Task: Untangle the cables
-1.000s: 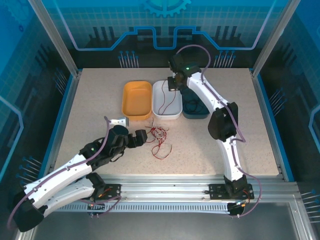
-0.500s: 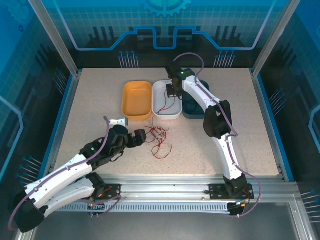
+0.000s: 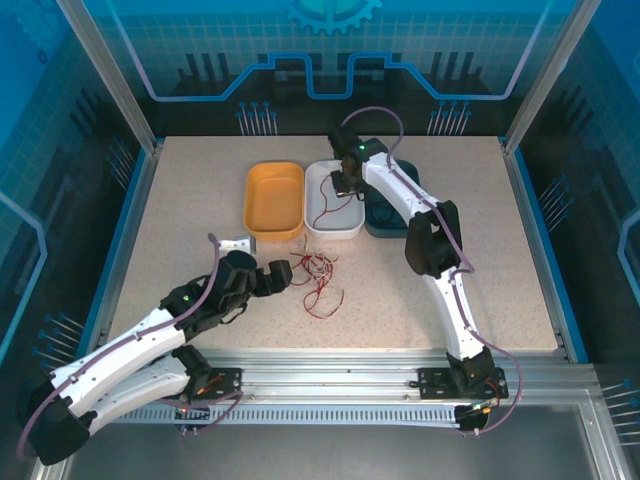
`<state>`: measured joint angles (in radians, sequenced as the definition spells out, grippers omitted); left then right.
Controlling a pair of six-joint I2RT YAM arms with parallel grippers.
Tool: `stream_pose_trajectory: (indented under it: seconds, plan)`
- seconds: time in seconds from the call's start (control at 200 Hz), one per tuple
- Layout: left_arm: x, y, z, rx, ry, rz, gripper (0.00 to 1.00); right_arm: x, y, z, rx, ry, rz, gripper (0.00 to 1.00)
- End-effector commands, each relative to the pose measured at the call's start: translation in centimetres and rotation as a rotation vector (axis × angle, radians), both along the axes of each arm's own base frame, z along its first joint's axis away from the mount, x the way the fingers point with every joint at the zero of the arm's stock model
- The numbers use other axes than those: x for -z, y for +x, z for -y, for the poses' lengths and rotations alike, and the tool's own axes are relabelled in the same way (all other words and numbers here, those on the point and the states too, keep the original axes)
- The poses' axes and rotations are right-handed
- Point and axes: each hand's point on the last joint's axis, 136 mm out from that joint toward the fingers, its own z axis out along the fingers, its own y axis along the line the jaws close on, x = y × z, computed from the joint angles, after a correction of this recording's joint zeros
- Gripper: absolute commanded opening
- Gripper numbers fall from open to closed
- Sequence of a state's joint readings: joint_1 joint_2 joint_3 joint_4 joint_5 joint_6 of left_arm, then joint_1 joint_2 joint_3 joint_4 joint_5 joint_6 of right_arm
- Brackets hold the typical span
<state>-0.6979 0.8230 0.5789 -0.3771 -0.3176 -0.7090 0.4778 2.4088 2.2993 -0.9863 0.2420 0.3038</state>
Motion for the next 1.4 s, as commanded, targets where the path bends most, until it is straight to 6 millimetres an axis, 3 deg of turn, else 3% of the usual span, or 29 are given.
stream_pose_trajectory:
  seconds: [0.0,0.12,0.225,0.3,0.325,0.34,0.56,0.76,0.846,1.051,1.396]
  plan:
    - [0.2,-0.1,-0.2,-0.013,-0.015,-0.007,0.99,-5.6,-1.3,0.3,-0.012,-0.005,0.087,0.4]
    - [0.2,0.1,-0.2,-0.016,-0.016,-0.007,0.99,-8.0,-2.7,-0.3,-0.04,0.02,0.141,0.46]
    - [0.2,0.2,-0.1,-0.018,-0.021,-0.009,0.99,-9.6,-4.4,-0.9,-0.06,0.04,0.181,0.58]
    - [0.3,0.3,-0.1,-0.019,-0.022,-0.011,0.99,-10.5,-6.1,-1.4,-0.076,0.052,0.211,0.78]
    - [0.3,0.4,0.0,-0.02,-0.025,-0.01,0.99,-10.8,-6.8,-1.7,-0.083,0.058,0.223,0.97]
    - [0.3,0.4,0.0,-0.02,-0.026,-0.01,0.99,-10.8,-7.2,-1.8,-0.086,0.059,0.226,1.0]
    - [0.6,0.8,0.0,-0.031,-0.025,-0.01,0.99,-10.0,-13.0,-2.2,-0.052,0.109,0.201,1.0]
    - [1.2,1.2,-0.1,-0.051,-0.033,-0.025,0.99,-6.9,-17.5,-2.1,0.014,0.213,0.128,1.0]
    - [1.6,1.3,0.0,-0.055,-0.033,-0.038,0.99,-5.7,-18.6,-2.3,0.031,0.278,0.101,0.92]
    - [2.2,1.4,0.0,-0.069,-0.047,-0.06,0.99,-2.4,-19.6,-3.1,0.057,0.337,0.029,0.66]
    - [2.6,1.3,-0.5,-0.101,-0.071,-0.072,0.99,1.0,-19.0,-4.0,0.078,0.3,-0.044,0.53]
